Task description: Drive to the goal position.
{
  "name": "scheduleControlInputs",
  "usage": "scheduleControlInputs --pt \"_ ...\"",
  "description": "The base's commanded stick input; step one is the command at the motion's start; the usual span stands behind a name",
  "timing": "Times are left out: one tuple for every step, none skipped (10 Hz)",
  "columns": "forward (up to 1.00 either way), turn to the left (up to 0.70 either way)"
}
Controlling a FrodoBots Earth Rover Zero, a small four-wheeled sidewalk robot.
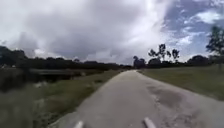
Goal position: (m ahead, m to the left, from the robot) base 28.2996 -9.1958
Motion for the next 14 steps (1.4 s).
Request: scheduleControlInputs --pt "0.70 0.00" --pt "0.70 0.00" --pt "0.70 0.00" --pt "0.70 0.00" --pt "0.70 0.00" --pt "0.70 0.00" --pt "0.70 0.00" --pt "0.70 0.00" --pt "0.70 0.00" --pt "0.70 0.00" --pt "0.70 -0.03" --pt "0.70 -0.10" --pt "0.70 -0.34" --pt "0.70 -0.35"
